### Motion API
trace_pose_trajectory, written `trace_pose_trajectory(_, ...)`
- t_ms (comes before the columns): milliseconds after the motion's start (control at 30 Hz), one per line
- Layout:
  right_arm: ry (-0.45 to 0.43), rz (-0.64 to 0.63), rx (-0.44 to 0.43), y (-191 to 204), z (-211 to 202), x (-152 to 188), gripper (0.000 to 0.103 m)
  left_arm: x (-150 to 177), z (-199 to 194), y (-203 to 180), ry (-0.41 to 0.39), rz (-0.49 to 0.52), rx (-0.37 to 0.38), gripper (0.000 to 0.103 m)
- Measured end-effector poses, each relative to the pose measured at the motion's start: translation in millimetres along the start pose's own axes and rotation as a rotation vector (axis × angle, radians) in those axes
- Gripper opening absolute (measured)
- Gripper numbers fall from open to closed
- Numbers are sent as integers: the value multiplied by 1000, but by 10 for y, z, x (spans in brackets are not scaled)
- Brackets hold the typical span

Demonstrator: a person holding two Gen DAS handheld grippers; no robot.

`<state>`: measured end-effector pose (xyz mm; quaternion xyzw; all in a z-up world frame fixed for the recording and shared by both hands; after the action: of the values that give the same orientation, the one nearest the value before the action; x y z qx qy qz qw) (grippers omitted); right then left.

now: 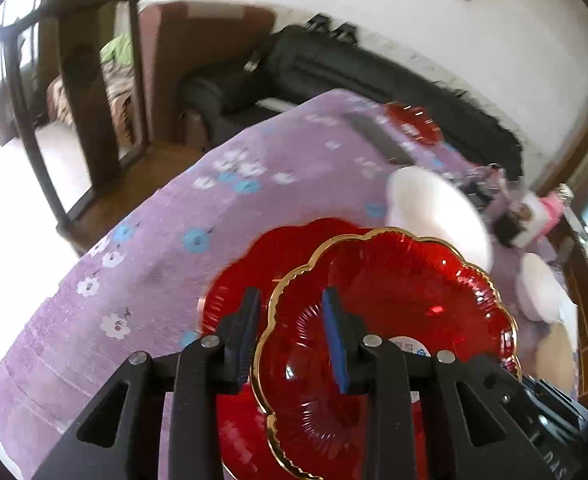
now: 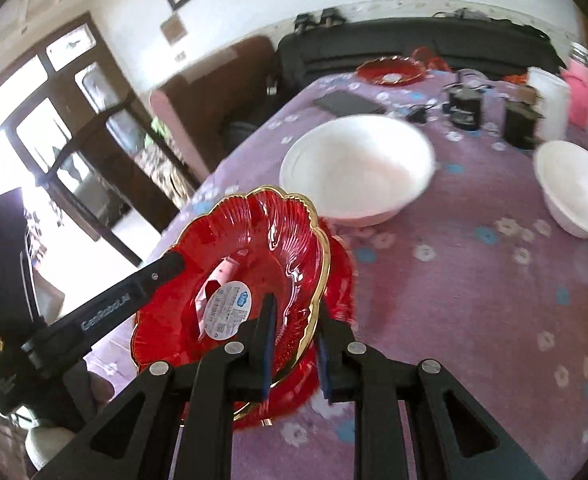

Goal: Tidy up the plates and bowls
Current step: 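Lift the gold-rimmed plate and carry it over the large red plate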

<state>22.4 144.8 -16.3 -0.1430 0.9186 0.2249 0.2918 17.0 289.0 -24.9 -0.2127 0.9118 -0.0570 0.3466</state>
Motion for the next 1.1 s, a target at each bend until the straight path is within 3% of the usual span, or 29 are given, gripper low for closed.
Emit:
trace_pose_trajectory(100, 39, -12, 20, -23, 210, 56, 19, -5, 88, 98, 10, -6, -10, 32)
trace_pose_trajectory(200, 55, 19, 0, -71, 335, 80, 21, -47, 16, 68, -30, 24, -6, 37)
trace_pose_trajectory(267, 35, 18, 16, -101, 342, 33, 21, -81, -82, 23, -78, 48, -14, 51)
trace_pose_trajectory(333, 16, -5, 13, -59, 326, 3, 32, -131, -237, -19, -155, 73, -38, 55)
trace_pose_trajectory(400, -16, -28, 26, -50, 262, -38, 40, -188, -503, -55, -279, 103, -93, 56)
trace_pose_trajectory(533, -98, -52, 42, -26, 36, -74, 40, -237, -1200, -97, -613, 175, -288, 89)
trace_pose_trajectory(567, -129, -61, 54, -28, -49, -87, 40, -210, -1460, -132, -736, 197, -357, 94)
trace_pose_trajectory(600, -157, -68, 70, -36, -132, -96, 42, -184, -1614, -164, -809, 212, -393, 98)
trace_pose_trajectory(633, -173, -70, 77, -42, -178, -97, 46, -151, -1745, -201, -871, 226, -417, 103)
trace_pose_trajectory(700, -209, -58, 89, -73, -304, -95, 51, -72, -1971, -312, -963, 262, -425, 103)
trace_pose_trajectory(867, -234, -24, 80, -153, -479, -50, 53, 48, -2103, -535, -977, 317, -394, 103)
trace_pose_trajectory(1100, -269, -1, 85, -259, -729, 58, 56, 192, -2191, -622, -958, 295, -356, 103)
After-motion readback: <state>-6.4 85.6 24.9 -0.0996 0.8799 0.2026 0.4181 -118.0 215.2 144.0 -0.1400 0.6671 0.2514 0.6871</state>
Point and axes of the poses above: each gripper's, at about its wrist camera, not at the fingertips, and z roughly the way its jaws point, y to its left, x to its underside, the point moved 10 cm from there along z, roughly the way its jaws point
